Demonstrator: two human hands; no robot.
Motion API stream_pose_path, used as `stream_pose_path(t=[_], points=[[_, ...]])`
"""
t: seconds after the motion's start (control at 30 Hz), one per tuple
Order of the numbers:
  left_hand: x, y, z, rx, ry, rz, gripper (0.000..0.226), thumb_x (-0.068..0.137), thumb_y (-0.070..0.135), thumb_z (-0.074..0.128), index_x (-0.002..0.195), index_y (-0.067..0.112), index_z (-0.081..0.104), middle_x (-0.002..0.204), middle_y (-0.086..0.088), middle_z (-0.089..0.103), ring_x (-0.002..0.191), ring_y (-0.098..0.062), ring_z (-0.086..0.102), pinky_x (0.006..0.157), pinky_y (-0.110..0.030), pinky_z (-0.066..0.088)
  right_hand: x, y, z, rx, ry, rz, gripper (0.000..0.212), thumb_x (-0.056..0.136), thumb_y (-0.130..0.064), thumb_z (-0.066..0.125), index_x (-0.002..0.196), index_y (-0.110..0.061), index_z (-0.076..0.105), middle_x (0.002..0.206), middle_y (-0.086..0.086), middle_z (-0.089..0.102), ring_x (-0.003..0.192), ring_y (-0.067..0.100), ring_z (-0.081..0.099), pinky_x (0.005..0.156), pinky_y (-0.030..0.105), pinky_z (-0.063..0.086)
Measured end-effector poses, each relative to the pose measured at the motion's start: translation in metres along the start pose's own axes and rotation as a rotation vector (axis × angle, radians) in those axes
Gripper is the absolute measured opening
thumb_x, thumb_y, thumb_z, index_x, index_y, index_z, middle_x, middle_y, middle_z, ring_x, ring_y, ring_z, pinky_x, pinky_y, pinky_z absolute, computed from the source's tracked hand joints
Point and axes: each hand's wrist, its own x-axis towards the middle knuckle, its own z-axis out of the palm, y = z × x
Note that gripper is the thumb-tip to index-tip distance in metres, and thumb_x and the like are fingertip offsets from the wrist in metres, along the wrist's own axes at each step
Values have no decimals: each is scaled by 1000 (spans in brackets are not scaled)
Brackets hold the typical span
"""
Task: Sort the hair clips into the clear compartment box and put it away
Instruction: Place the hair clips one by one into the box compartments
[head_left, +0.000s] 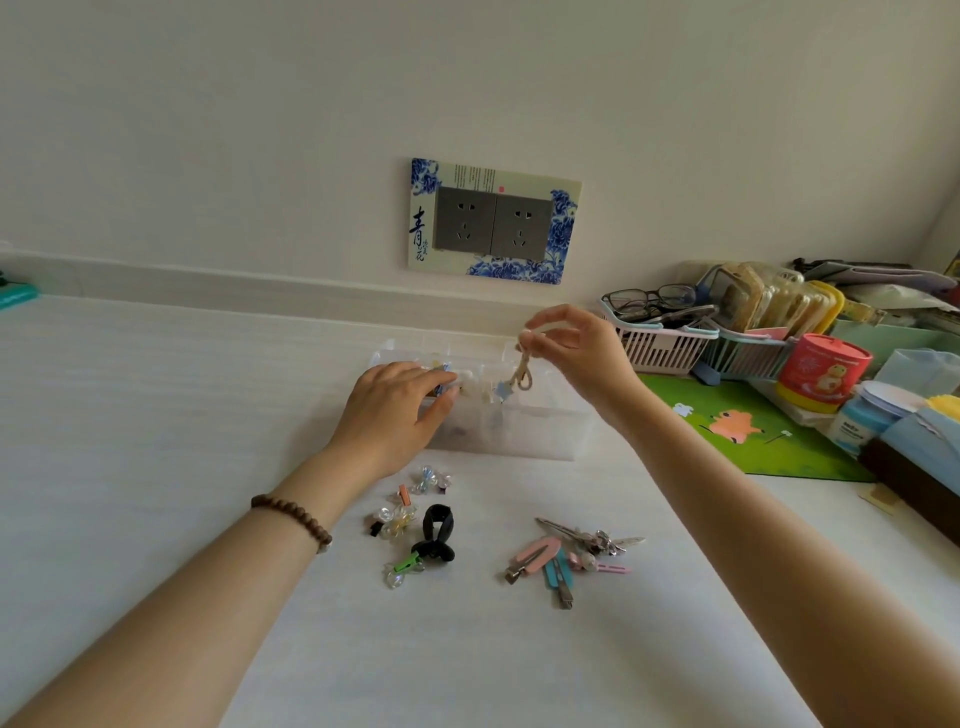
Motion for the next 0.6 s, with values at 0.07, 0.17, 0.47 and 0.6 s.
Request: stream_pose_path(t=[0.07,0.17,0.47,0.6], points=[[0,0,0,-1,10,8,66,83,60,12,127,29,51,133,7,54,128,-16,40,105,-33,23,14,5,11,-39,-25,47,10,79,-15,70,85,-11,63,83,6,71,62,-2,66,68,15,53],[0,0,-1,-3,29,20,72,79,61,8,126,28,52,131,7,55,127,-16,41,104,-33,24,25,16,29,-272,-132,67,12,77,-19,74,82,-10,66,84,5,71,69,7,63,73,23,52],[1,-2,2,-17,17,-3,61,85,56,17,127,29,51,132,7,55,127,-15,40,105,-31,21,-4,5,17,-629,-110,-251,45,93,-46,41,91,-17,74,101,3,73,92,16,66,90,33,47],[0,1,0,-12,35,15,72,79,61,8,126,29,52,130,7,56,126,-15,41,104,-30,22,-10,13,13,-957,-303,-256,58,97,-47,20,109,-17,68,122,9,64,123,21,50,111,33,22]])
